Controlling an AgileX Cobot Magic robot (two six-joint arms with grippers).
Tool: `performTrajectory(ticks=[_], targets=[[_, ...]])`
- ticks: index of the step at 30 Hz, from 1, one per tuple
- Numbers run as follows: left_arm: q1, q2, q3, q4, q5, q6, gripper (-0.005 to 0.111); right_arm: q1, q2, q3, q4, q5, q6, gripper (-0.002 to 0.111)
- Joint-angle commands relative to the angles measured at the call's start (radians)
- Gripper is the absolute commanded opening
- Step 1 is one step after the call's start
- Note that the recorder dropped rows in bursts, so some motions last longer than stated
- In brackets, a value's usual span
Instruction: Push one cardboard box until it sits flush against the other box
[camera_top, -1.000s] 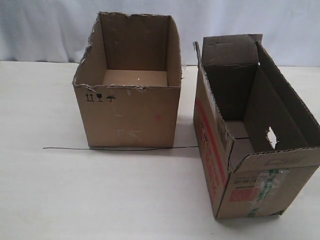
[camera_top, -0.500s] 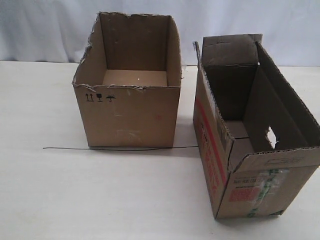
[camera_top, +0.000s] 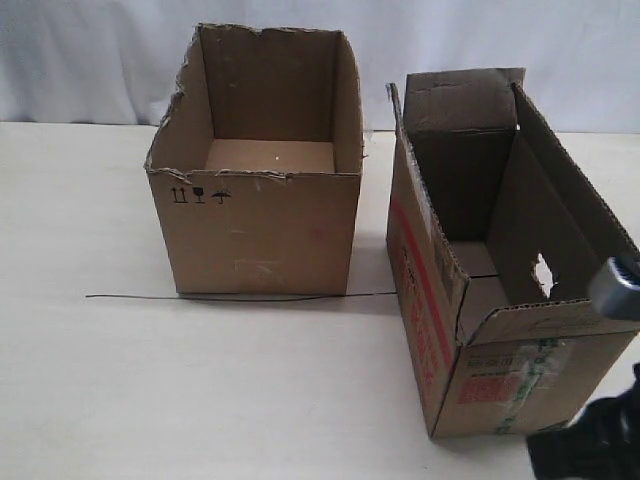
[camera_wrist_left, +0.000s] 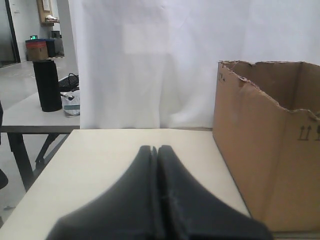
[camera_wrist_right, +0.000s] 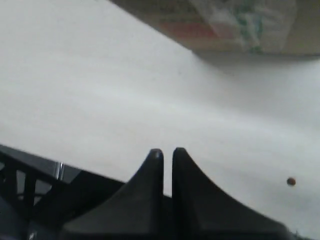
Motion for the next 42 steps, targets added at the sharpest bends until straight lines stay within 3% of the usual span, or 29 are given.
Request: performTrajectory(ticks=[1,9,13,20,25,28,31,35,38,42], targets=[[0.004,-0.004,0.002,-0.001,-0.009,-0.001,0.000,0.012,0.128,0.015,-0.155,-0.154,0.066,0.005],[0.004,-0.004,0.002,-0.001,-0.009,-0.001,0.000,0.007,0.329,0.011,-0.415,-0.382,0.211,0.005],[0.004,-0.004,0.002,-0.001,-0.009,-0.001,0.000,-0.052,0.427,-0.040,-0.572,-0.396,0.307,0.005],[0.004,-0.004,0.002,-0.001,-0.009,-0.001,0.000,-0.222,0.563,-0.163,-0.591,-0.512,0.236,0.005],[0.004,-0.004,0.002,-0.001,-0.009,-0.001,0.000,-0.269,0.647,-0.250,-0.567,-0.503,0.192,0.005],[0.004,-0.004,0.002,-0.003,-0.003,-0.001,0.000,-0.266,0.640,-0.300,-0.479,-0.429,0.091,0.005],[0.004,-0.004,0.002,-0.003,-0.005,-0.001,0.000,-0.266,0.575,-0.356,-0.307,-0.203,-0.062,0.005],[0.004,-0.004,0.002,-0.003,-0.005,-0.001,0.000,-0.266,0.344,-0.373,-0.174,-0.004,-0.159,0.005],[0.004,-0.004,0.002,-0.003,-0.005,-0.001,0.000,-0.290,0.164,-0.405,-0.290,0.128,-0.078,0.005],[0.004,-0.004,0.002,-0.003,-0.005,-0.001,0.000,-0.421,0.083,-0.470,-0.580,0.234,-0.006,0.005]])
